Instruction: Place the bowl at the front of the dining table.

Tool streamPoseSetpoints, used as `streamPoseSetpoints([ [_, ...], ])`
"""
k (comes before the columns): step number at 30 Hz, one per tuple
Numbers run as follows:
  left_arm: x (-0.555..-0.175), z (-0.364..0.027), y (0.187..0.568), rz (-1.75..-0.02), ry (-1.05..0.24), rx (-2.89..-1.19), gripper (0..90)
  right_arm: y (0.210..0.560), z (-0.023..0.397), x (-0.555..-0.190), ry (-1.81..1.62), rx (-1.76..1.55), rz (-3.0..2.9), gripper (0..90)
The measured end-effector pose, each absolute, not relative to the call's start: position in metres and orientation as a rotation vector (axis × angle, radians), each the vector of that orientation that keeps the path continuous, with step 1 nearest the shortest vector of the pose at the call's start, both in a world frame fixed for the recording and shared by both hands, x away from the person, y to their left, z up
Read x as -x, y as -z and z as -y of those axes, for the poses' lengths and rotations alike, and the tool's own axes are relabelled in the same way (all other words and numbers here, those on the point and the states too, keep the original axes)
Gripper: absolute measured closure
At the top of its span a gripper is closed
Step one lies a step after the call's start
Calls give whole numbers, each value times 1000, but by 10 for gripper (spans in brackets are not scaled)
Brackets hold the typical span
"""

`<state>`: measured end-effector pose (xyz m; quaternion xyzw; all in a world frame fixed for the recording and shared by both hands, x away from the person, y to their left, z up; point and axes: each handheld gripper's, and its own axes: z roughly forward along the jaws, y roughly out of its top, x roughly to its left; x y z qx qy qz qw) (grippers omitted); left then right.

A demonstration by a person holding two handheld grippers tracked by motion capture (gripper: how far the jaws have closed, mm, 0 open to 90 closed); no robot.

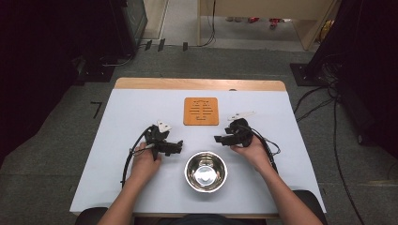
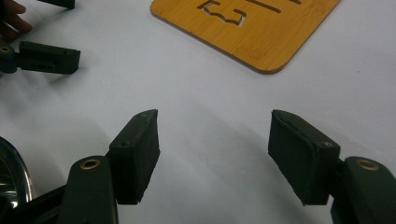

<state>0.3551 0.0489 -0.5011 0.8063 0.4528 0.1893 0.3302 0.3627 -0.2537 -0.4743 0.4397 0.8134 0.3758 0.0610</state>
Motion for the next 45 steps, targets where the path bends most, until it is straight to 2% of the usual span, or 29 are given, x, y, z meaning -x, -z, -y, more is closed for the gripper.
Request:
streamPoseSetpoints([
  [45,-355,-49,501,-1182,-495,-2112,0,455,230,-331,-1197,-1119,-2527,427],
])
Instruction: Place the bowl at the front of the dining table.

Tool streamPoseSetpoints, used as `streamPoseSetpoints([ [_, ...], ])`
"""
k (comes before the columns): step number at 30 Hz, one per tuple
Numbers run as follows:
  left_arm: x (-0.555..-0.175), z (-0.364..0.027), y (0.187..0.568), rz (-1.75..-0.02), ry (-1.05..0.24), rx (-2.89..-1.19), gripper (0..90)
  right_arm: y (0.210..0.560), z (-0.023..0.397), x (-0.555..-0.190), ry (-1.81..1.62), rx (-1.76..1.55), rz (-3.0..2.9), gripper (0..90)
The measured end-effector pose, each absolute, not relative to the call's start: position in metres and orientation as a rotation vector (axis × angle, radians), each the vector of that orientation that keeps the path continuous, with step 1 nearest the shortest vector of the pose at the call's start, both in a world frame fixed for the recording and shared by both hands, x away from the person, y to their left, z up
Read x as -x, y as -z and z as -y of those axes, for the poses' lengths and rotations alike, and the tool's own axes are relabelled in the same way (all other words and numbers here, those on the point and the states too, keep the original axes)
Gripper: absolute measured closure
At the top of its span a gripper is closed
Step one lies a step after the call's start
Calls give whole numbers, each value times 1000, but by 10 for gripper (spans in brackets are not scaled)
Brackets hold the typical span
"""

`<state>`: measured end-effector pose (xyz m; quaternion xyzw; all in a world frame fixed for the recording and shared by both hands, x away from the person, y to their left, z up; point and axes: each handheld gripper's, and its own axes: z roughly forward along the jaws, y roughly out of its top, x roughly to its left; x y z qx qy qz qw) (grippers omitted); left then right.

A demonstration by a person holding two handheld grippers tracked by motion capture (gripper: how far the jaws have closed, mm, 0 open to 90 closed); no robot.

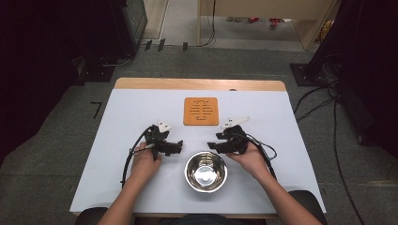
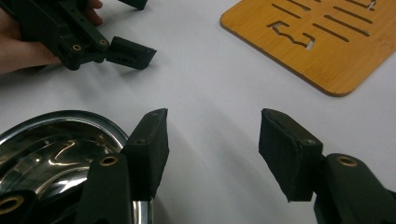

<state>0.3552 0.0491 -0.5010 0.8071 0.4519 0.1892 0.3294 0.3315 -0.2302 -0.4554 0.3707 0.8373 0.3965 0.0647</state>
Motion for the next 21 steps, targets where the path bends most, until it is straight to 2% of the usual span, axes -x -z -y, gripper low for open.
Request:
streamPoseSetpoints([
  [21,-355,-49,501,-1185,-494,-2107,0,445,221,-315,-1268,-1053,-2556,446],
])
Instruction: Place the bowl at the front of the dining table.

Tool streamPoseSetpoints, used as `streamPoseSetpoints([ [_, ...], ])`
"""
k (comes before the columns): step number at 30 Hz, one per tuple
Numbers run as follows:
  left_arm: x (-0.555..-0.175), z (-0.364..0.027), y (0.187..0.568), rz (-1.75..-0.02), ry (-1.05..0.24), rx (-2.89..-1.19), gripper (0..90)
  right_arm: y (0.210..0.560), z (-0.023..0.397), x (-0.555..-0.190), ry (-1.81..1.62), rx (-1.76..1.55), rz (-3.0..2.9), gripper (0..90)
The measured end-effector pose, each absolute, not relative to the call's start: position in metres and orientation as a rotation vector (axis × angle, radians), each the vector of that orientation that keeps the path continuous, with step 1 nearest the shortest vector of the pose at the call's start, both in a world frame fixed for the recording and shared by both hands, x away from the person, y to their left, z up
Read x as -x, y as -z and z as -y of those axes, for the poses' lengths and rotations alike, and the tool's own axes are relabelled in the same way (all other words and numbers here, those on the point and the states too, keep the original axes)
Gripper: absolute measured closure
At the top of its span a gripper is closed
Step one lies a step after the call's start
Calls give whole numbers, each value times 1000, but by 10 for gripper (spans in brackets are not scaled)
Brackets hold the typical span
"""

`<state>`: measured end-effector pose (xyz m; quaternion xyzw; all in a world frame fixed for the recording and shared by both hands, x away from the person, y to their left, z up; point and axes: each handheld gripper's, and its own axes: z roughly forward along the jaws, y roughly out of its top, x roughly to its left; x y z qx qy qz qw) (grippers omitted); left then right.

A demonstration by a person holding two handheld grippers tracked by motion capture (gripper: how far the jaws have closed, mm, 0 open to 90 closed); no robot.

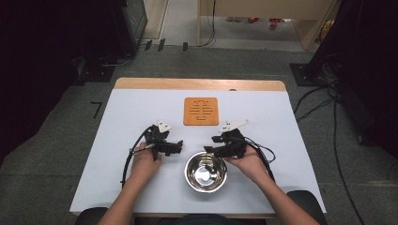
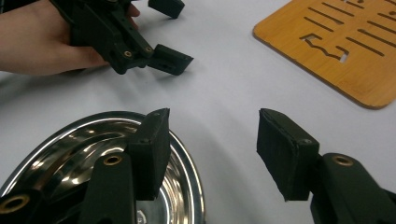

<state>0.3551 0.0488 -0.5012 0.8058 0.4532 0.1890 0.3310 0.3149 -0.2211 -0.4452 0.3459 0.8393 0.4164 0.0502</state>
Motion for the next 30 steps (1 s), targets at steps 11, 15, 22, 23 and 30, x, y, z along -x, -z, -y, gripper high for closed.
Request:
streamPoseSetpoints([
  [11,-355,-49,501,-1185,-494,-2107,0,447,213,-309,-1281,-1010,-2593,452],
  [15,-355,-49,501,-1184,-494,-2107,0,450,212,-310,-1272,-992,-2617,467],
  [22,-355,-49,501,-1183,-494,-2110,0,456,211,-312,-1261,-998,-2649,489],
  [23,-355,-49,501,-1183,-494,-2109,0,457,211,-312,-1263,-997,-2652,492],
  [30,-355,-49,501,-1183,-494,-2110,0,462,208,-313,-1246,-980,-2683,524],
])
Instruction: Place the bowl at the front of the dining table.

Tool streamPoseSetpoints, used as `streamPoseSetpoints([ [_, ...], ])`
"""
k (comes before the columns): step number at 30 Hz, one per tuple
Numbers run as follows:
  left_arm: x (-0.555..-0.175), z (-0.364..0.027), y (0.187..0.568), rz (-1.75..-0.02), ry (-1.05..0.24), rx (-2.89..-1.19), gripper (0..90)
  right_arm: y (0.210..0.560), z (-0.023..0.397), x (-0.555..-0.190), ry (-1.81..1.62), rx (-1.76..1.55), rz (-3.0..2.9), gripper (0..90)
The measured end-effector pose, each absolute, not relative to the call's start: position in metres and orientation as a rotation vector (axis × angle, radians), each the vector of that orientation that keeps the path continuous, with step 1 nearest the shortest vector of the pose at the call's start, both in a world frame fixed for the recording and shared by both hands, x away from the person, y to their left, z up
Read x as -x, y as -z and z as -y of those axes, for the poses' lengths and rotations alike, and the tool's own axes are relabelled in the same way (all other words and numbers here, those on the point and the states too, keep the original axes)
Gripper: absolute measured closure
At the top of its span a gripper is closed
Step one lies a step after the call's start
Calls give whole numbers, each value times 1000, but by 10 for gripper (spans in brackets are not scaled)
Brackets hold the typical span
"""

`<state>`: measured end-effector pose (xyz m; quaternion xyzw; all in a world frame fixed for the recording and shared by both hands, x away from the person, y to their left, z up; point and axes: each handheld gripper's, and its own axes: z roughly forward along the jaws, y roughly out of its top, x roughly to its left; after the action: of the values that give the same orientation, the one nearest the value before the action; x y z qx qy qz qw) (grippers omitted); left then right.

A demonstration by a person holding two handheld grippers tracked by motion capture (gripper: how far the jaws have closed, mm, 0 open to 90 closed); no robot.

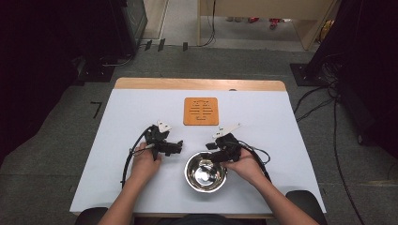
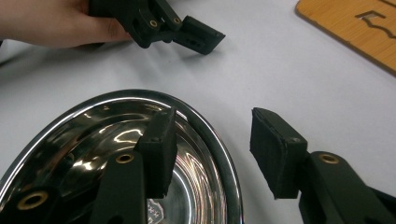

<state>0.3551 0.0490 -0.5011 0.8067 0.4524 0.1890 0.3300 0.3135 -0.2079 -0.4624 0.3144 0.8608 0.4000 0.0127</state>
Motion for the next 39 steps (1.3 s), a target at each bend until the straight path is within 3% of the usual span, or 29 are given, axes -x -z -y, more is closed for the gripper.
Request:
streamPoseSetpoints([
  [27,-355,-49,501,-1182,-495,-2113,0,477,207,-321,-1224,-964,-2820,679],
  [39,-355,-49,501,-1182,-495,-2112,0,470,213,-322,-1250,-945,-2886,798],
])
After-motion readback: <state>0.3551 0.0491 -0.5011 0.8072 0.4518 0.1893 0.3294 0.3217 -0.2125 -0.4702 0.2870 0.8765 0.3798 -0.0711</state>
